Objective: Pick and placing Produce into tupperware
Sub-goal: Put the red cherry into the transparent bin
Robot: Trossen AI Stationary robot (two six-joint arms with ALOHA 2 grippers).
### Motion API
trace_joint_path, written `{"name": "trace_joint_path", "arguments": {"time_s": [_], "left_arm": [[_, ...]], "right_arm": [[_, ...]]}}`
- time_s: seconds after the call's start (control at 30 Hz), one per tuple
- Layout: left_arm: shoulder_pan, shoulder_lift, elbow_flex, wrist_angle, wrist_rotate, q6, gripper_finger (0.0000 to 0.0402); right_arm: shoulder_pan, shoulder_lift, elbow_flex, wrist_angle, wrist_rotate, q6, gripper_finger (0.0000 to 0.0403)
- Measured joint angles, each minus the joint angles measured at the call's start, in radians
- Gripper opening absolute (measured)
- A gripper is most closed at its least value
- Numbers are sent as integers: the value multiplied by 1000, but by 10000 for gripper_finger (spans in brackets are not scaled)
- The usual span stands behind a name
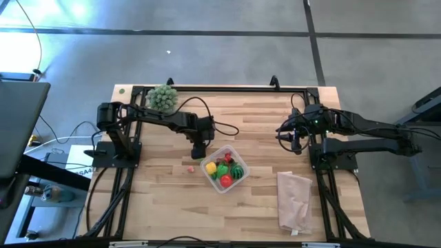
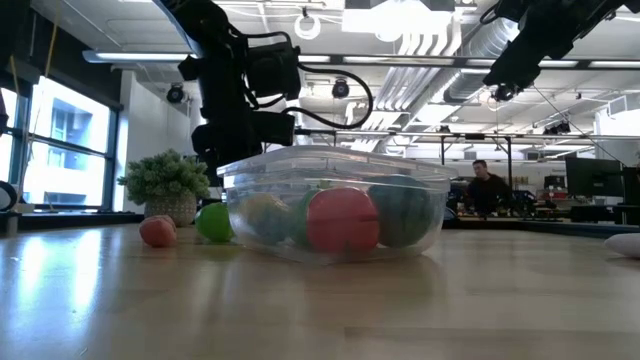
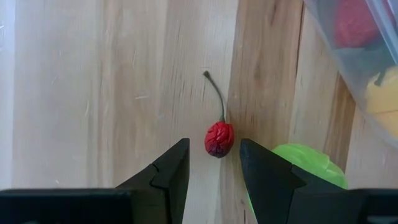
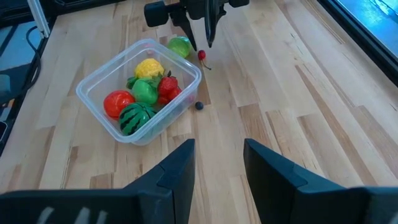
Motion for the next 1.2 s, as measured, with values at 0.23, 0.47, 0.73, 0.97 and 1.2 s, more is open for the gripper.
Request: {"name": "trace_joint_path", "arguments": {"time_s": [0.23, 0.47, 0.73, 0.97, 1.2], "left_arm": [[0, 0, 0, 5, 0, 26, 131], [0, 0, 0, 6, -2, 66, 131], [0, 29, 3, 4, -2, 132, 131], [0, 45, 0, -24, -6, 183, 131], [0, 71, 2, 13, 0, 190, 131]], "right_arm": [[0, 0, 0, 0, 0, 0, 129], [0, 0, 0, 0, 0, 0, 129], [0, 0, 0, 0, 0, 0, 129], [0, 0, 0, 0, 0, 0, 129], [0, 0, 0, 0, 0, 0, 129]]}}
